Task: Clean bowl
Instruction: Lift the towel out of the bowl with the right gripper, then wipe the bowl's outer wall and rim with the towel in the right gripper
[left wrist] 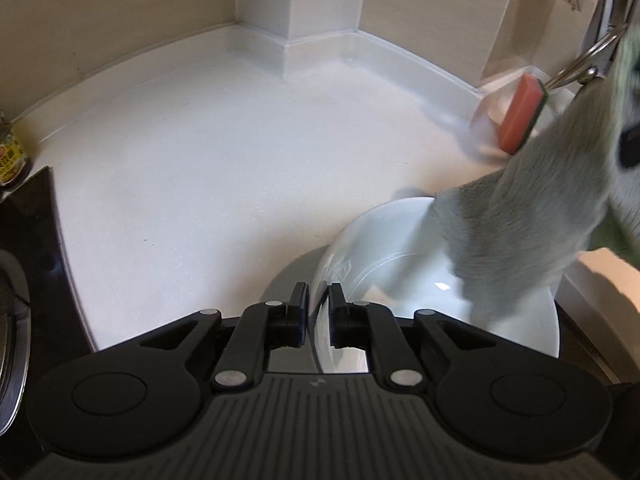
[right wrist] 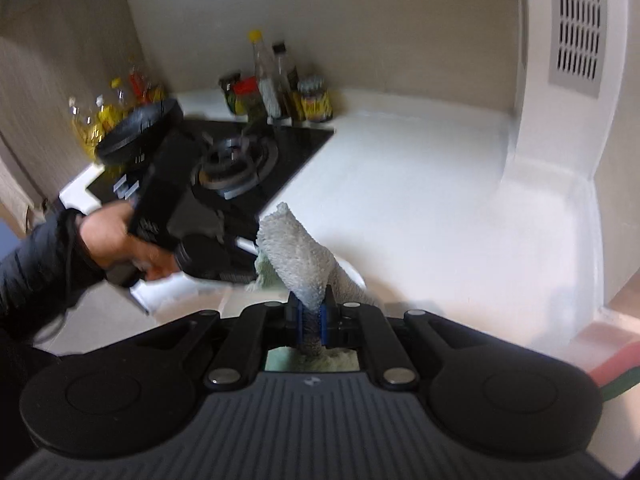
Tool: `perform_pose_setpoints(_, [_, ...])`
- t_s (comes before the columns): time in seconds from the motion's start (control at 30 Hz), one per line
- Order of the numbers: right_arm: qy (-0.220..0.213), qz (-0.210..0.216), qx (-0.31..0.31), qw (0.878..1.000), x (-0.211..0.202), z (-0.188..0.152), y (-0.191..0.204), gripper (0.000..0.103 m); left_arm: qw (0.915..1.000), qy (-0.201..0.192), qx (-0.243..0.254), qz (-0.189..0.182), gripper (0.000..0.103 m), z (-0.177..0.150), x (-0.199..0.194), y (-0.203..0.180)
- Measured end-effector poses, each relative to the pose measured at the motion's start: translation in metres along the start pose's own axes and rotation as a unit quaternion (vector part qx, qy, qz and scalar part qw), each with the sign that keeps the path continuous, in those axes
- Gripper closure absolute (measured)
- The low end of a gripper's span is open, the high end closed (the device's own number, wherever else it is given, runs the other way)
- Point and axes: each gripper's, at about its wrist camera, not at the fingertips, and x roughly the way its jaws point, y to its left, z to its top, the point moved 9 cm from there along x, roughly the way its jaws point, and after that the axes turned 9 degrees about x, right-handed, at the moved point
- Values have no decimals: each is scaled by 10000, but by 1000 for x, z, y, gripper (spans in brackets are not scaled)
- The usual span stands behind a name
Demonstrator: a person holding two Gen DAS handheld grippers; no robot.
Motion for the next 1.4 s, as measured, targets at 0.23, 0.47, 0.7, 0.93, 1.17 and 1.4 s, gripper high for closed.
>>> perform_pose_setpoints(0.23, [-262, 1214, 160, 9921, -12, 24, 3, 97, 9997, 59, -203, 113, 89, 2, 4, 2])
perform_pose_setpoints(0.47, [551, -109, -97, 9984, 58, -5, -33, 94, 9991, 219, -245, 279, 88, 1, 12, 0])
perform_pose_setpoints(0.7, [1192, 345, -1083, 9863, 61, -34, 19, 89, 9989, 388, -140, 232, 89, -2, 18, 0])
perform_pose_setpoints(0.93, [1192, 157, -998, 9877, 68, -37, 31, 86, 9994, 232, 264, -66, 90, -15, 22, 19])
perform_pose_setpoints(1.17, [1042, 214, -1135, 9878, 71, -27, 47, 87, 9995, 184, 211, -108, 91, -17, 23, 28])
perform_pose_setpoints(1.4, [1407, -1033, -1021, 9793, 135, -19, 14, 87, 9998, 146, 96, -115, 90, -15, 20, 32])
